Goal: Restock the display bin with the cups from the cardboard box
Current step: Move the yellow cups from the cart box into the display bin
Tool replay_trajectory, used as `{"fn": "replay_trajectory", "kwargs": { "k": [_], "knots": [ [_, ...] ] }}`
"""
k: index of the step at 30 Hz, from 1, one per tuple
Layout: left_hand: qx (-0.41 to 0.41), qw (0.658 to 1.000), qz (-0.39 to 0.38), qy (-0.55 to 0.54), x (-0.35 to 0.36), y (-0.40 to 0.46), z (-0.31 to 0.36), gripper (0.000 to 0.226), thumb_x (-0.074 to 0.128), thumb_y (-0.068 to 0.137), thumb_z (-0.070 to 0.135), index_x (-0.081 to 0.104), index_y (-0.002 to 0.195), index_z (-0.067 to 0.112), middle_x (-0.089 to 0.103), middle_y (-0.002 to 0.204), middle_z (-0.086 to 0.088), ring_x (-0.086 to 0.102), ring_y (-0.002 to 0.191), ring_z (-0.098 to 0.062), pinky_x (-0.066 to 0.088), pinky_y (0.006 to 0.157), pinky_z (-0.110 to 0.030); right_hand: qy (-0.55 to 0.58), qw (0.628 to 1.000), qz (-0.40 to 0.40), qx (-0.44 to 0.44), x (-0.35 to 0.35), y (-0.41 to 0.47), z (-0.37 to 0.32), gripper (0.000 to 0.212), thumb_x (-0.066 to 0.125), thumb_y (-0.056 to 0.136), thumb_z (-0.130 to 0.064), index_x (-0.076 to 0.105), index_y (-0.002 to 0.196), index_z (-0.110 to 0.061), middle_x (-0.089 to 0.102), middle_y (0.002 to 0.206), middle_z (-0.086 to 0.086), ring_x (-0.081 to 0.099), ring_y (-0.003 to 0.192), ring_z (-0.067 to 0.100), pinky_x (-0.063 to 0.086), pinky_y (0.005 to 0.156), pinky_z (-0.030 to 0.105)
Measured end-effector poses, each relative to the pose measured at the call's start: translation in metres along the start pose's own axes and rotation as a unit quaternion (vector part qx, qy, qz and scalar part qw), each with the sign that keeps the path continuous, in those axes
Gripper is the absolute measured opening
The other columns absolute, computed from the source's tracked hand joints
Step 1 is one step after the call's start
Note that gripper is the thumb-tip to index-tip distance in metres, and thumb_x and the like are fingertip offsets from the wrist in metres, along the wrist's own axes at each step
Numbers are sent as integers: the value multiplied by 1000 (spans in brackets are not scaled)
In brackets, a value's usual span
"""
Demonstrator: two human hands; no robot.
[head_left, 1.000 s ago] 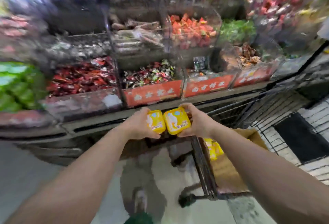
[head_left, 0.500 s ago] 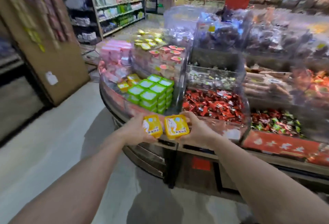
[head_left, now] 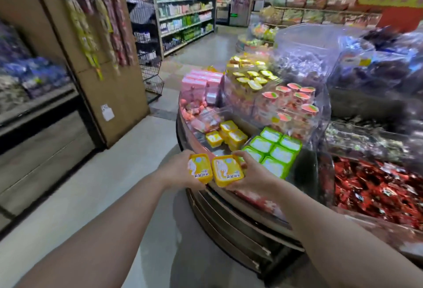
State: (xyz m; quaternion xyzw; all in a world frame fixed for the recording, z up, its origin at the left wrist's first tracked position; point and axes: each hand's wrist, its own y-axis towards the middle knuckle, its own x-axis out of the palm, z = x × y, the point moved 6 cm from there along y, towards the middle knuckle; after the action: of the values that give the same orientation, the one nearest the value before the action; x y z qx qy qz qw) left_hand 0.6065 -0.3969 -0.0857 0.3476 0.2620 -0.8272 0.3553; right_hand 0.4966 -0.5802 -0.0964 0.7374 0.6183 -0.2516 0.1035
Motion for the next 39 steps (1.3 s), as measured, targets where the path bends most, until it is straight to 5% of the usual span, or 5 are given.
{"fn": "replay_trajectory", "kwargs": {
  "k": [9,13,22,29,39],
  "knots": [
    [-28,998,-16,-50,-36,119,-29,77,90,55,31,43,116,24,61,98,6,62,80,-4,42,50,-12,100,992,-76,34,-12,147,-4,84,82,70,-1,35,128,-39,56,106,4,63,76,16,55,66,33],
    [-33,999,-10,-30,-46,171,-35,79,88,49,42,45,113,25,62,99,6,63,84,-7,50,62,-21,183,976,-73,90,-19,205,6,66,74,83,-17,39,136,-37,58,106,7,63,75,23,53,66,36],
    [2,997,-79,9,-33,273,-33,72,87,48,43,44,104,27,64,93,5,63,81,-9,53,70,-29,401,867,157,252,-16,255,83,79,85,54,-15,54,125,-3,66,89,21,58,69,26,45,58,31],
    [77,980,-178,48,-11,346,-37,87,82,38,56,42,110,28,61,96,12,61,85,-8,54,78,-34,403,805,271,341,0,260,118,19,62,83,11,60,101,5,59,61,10,52,34,9,39,34,17],
    [220,948,-227,46,26,369,-47,86,82,46,47,41,119,30,48,114,11,55,97,-7,49,84,-27,279,767,334,471,28,256,160,59,78,77,-4,51,130,-1,63,108,16,60,81,19,44,55,25]
  ]
}}
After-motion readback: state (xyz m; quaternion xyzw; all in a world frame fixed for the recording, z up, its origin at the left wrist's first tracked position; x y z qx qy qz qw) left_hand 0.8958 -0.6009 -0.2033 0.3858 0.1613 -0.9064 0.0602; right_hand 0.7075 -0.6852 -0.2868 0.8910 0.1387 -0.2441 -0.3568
